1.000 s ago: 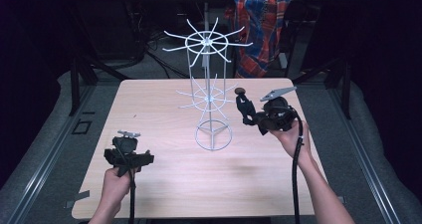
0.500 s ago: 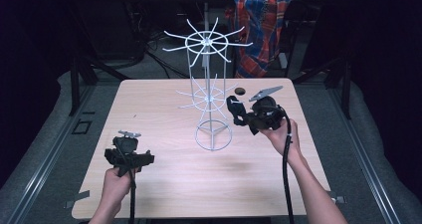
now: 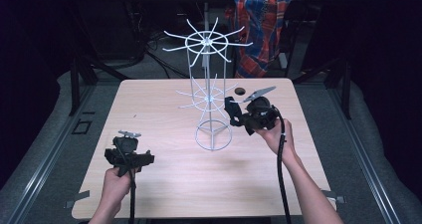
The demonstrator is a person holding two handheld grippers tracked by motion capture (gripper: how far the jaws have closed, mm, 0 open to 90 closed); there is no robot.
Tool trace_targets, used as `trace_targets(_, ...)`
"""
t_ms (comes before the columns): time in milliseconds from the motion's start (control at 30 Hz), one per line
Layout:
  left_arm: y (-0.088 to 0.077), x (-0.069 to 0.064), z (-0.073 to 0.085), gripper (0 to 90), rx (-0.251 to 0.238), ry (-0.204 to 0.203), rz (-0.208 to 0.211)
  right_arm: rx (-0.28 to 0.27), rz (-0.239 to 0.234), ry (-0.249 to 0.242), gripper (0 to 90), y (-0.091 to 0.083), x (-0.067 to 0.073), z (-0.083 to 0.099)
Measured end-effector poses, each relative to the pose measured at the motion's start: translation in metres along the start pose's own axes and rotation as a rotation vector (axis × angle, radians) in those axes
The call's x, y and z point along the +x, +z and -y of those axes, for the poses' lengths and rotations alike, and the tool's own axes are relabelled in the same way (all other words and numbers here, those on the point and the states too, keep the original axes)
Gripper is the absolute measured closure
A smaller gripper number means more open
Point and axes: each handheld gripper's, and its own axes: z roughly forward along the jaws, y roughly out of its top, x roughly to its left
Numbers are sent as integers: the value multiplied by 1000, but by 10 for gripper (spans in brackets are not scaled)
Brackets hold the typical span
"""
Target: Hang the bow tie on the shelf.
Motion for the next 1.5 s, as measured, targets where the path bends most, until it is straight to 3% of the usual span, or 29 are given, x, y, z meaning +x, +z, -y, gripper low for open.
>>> trace_targets(933, 0, 0, 0, 162, -1, 3, 1, 51, 24, -10, 744, 34, 5, 3)
trace_targets(1500, 0, 0, 0, 162, 0, 4, 3, 32, 28, 5, 712, 40, 6, 6)
